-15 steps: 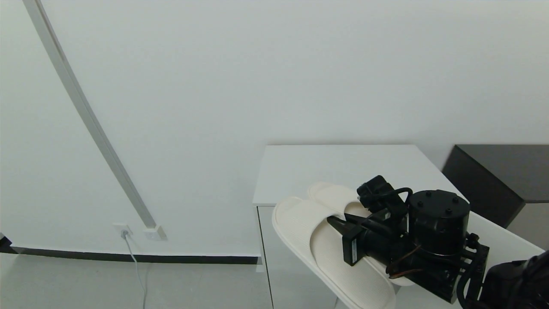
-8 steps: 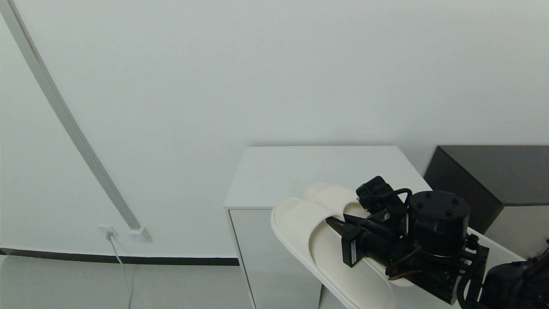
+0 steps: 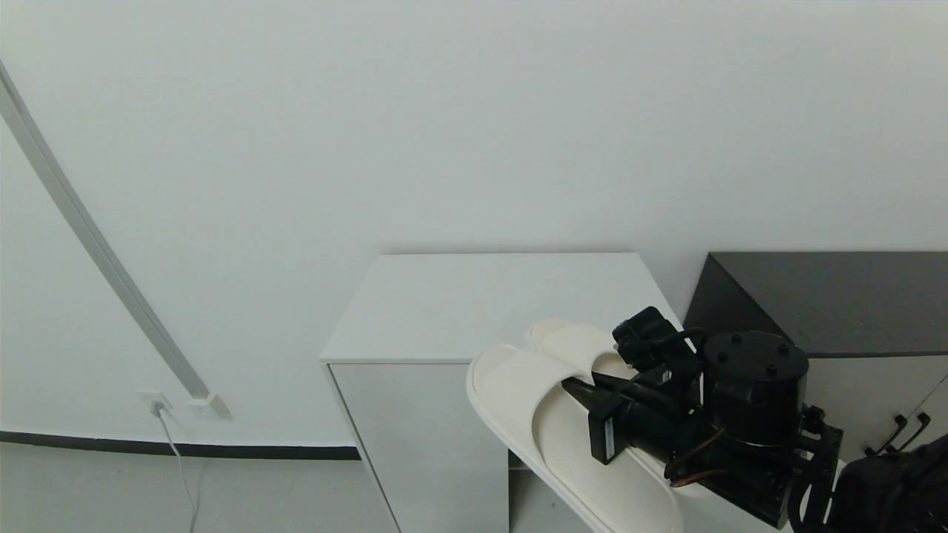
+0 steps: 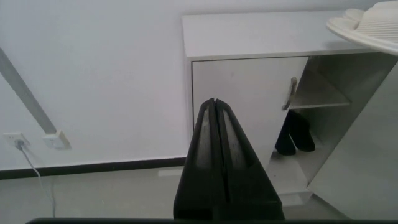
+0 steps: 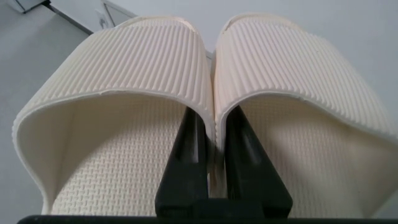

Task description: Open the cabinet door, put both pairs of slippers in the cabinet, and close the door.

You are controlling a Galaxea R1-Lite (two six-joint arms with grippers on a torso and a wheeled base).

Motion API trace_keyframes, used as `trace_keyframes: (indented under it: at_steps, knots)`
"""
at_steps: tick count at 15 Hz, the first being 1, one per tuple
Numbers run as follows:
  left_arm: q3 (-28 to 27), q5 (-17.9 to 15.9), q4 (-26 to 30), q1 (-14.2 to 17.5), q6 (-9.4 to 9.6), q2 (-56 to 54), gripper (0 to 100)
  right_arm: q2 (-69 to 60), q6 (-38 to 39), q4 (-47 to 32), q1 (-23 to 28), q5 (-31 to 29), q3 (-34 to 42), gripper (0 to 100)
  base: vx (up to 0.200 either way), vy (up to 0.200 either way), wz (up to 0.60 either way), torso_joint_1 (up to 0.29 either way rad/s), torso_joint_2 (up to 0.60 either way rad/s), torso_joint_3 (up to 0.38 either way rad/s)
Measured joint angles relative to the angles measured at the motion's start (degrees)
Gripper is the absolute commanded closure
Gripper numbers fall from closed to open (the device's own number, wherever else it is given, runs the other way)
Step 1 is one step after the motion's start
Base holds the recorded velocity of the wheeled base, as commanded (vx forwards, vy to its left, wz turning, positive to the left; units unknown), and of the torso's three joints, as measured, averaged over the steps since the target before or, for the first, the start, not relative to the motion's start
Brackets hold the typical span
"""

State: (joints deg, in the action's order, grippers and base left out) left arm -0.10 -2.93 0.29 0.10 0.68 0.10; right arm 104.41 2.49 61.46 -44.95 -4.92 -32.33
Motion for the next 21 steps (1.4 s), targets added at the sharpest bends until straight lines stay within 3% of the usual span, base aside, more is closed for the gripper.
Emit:
trace_keyframes:
  at_steps: [12,18,21]
  knots:
    - [0.00,-0.07,-0.05,0.04,0.02,-0.02,100,-0.02,0.00,0.15,0.09,0.02,0.63,100,0.000,0.000,0.00,0.000,0.00,0.000]
    - [0.00,-0.07,-0.05,0.00,0.02,-0.02,100,0.02,-0.20,0.26,-0.17,0.26,1.94,100,-0.200,0.000,0.00,0.000,0.00,0.002]
    - [0.00,-0.02,-0.07,0.00,0.02,-0.02,100,0.13,-1.16,0.15,0.07,0.09,2.23,100,0.000,0.000,0.00,0.000,0.00,0.000]
